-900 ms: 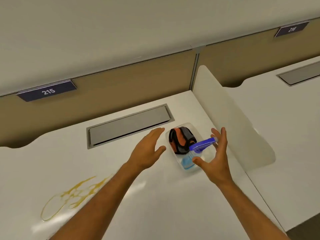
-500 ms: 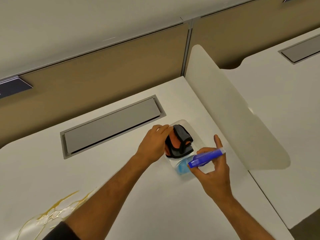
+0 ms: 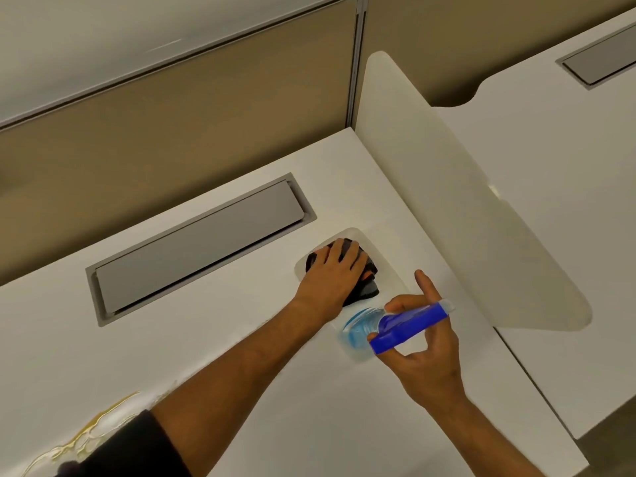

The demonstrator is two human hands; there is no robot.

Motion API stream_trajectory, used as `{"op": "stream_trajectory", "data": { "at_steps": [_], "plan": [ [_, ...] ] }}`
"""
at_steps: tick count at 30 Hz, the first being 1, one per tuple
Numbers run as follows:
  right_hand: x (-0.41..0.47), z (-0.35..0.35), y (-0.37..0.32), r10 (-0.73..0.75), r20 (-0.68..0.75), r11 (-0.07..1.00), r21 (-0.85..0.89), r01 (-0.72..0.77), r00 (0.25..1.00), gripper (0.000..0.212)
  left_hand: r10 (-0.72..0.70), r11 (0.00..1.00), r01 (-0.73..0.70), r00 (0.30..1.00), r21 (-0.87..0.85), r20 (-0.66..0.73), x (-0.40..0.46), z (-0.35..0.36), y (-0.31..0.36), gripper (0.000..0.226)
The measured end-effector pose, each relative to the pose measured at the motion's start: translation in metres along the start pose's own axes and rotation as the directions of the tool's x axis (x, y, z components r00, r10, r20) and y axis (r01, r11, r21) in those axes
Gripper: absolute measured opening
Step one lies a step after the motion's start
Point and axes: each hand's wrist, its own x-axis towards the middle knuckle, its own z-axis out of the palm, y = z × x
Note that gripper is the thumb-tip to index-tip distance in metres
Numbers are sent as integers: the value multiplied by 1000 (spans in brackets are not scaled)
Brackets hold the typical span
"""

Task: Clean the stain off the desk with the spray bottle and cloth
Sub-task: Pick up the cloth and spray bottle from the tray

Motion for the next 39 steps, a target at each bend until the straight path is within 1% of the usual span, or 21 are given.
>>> {"op": "stream_trajectory", "data": {
  "at_steps": [3, 5, 6, 8, 9, 10, 13, 16, 20, 23, 27, 32, 37, 39],
  "plan": [
    [1, -2, -2, -16, 8, 1000, 2, 16, 1000, 87, -10, 1000, 10, 1000, -19, 30, 8, -6, -1, 78],
    [1, -5, -4, -30, 1, 1000, -4, 30, 1000, 85, -10, 998, 13, 999, -65, 47, 12, -12, -3, 68],
    [1, -5, -6, -40, -6, 999, -11, 40, 999, 84, -35, 991, 42, 997, -124, 63, 14, -15, -5, 63],
    [0, -7, -9, -56, -23, 998, -23, 56, 998, 85, -130, 940, 175, 978, -294, 166, 17, -26, -7, 59],
    [0, -8, -11, -55, -25, 998, -25, 54, 998, 86, -158, 919, 219, 966, -328, 203, 17, -32, -9, 57],
    [0, -9, -11, -48, -19, 999, -22, 48, 999, 88, -168, 916, 225, 967, -331, 191, 15, -38, -11, 53],
    [-1, -10, -10, -15, 26, 1000, -9, 15, 1000, 91, -164, 944, 175, 985, -279, 60, 4, -58, -13, 36],
    [-5, -9, -13, -8, 58, 1000, -7, 9, 998, 97, -172, 942, 165, 985, -293, 4, -11, -81, -16, 35],
    [-11, -12, -22, 32, 71, 999, -18, -31, 997, 99, -226, 895, 193, 973, -403, -37, -37, -109, -17, 26],
    [-16, -11, -25, 33, 31, 999, -19, -33, 999, 94, -261, 833, 181, 962, -522, -83, -58, -124, -14, 17],
    [-20, -6, -27, 16, -42, 1000, -22, -17, 999, 80, -298, 803, 165, 944, -573, -145, -77, -139, -9, 22],
    [-17, -4, -30, 17, -84, 999, -36, -20, 996, 81, -321, 753, 170, 938, -635, -129, -91, -148, -10, 19],
    [-15, -3, -32, 27, -72, 998, -56, -31, 997, 81, -338, 716, 202, 938, -668, -79, -97, -161, -15, 24],
    [-14, -3, -35, 25, -71, 998, -55, -29, 997, 79, -358, 710, 208, 929, -673, -90, -100, -170, -18, 19]
  ]
}}
